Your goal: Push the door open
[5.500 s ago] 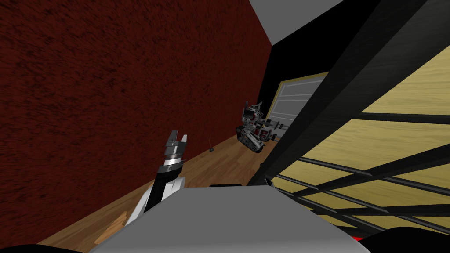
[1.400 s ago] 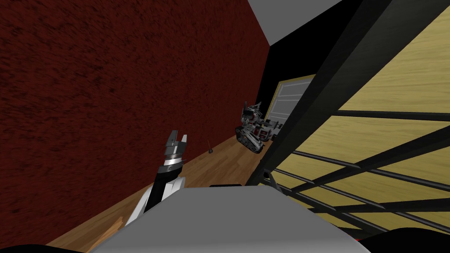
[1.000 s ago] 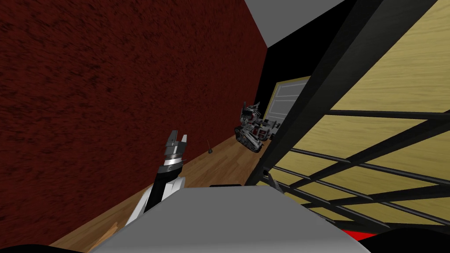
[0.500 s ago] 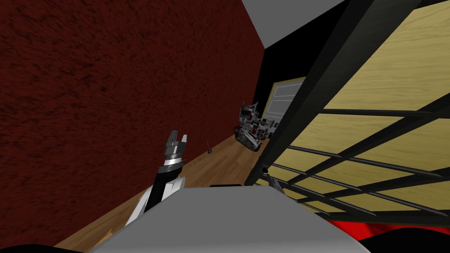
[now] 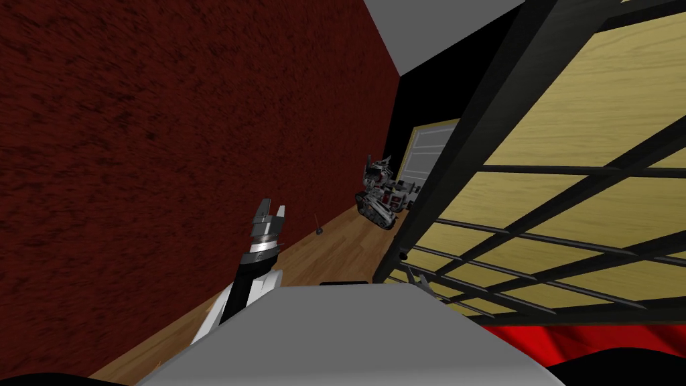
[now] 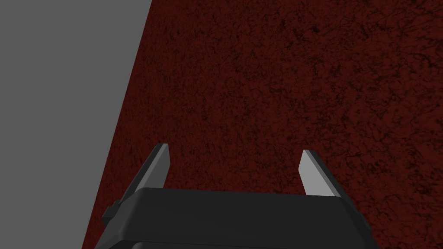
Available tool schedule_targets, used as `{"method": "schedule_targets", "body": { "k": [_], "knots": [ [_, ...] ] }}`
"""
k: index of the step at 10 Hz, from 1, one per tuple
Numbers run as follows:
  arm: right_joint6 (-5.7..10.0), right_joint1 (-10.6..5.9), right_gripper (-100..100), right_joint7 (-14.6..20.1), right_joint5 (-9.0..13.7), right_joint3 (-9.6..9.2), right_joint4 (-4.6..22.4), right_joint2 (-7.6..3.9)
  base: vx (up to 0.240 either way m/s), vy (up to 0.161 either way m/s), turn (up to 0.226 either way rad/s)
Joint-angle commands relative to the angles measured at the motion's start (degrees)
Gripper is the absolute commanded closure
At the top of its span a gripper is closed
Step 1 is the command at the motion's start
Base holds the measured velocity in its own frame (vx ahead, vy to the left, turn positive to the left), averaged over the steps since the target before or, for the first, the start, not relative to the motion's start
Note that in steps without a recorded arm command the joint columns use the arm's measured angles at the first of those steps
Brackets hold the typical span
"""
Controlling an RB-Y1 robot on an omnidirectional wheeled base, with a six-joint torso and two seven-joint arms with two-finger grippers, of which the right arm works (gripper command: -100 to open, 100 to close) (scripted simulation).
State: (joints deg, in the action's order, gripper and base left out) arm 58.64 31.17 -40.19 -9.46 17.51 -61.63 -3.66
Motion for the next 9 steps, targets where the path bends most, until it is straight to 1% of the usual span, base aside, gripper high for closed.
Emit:
{"method": "schedule_targets", "body": {
  "k": [1,2,3,4,5,7,8,9],
  "knots": [
    [0.29,-0.09,-100,-2.86,-1.03,0.55,0.23,0.17,-0.017,0.033,-0.056],
    [0.29,-0.09,-100,-3.14,-1.03,0.55,0.23,0.17,-0.013,0.022,-0.029],
    [0.54,-0.18,-100,-5.46,-1.88,1.01,0.45,0.32,-0.015,0.025,-0.046],
    [0.79,-0.27,-100,-6.94,-2.73,1.47,0.67,0.49,-0.026,0.04,-0.087],
    [0.79,-0.27,-100,-7.77,-2.73,1.47,0.67,0.49,-0.022,0.029,-0.037],
    [1.26,-0.45,-100,-11.42,-4.34,2.34,1.09,0.85,-0.022,0.027,-0.066],
    [1.26,-0.45,-100,-12.24,-4.34,2.34,1.09,0.85,-0.02,0.029,-0.025],
    [1.48,-0.53,-100,-14.32,-5.09,2.75,1.29,1.04,-0.017,0.029,-0.035]
  ]
}}
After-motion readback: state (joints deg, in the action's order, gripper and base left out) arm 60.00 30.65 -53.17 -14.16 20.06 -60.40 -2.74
